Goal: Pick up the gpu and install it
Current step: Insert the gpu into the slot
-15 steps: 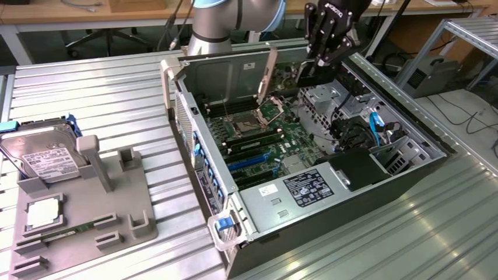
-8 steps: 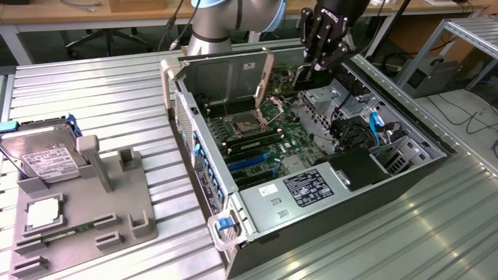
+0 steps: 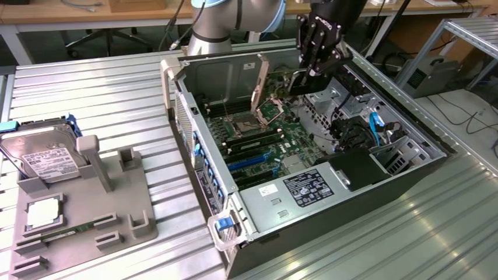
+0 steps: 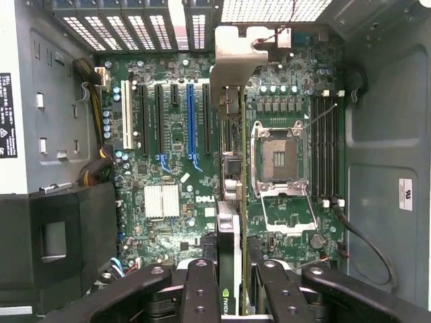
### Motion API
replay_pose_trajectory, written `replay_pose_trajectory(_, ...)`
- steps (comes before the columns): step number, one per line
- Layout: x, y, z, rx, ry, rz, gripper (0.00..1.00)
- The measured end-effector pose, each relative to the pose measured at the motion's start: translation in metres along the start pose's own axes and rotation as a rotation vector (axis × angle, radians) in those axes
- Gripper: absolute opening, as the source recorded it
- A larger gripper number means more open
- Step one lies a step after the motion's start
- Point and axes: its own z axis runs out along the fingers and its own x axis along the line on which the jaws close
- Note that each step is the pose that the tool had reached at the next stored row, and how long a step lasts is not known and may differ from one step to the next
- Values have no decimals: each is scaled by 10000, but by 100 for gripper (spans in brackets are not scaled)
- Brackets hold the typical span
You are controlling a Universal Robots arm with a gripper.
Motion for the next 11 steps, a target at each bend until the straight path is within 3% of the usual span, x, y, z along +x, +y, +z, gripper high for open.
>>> replay_pose_trajectory(11, 7, 71, 153, 0, 0, -1, 27)
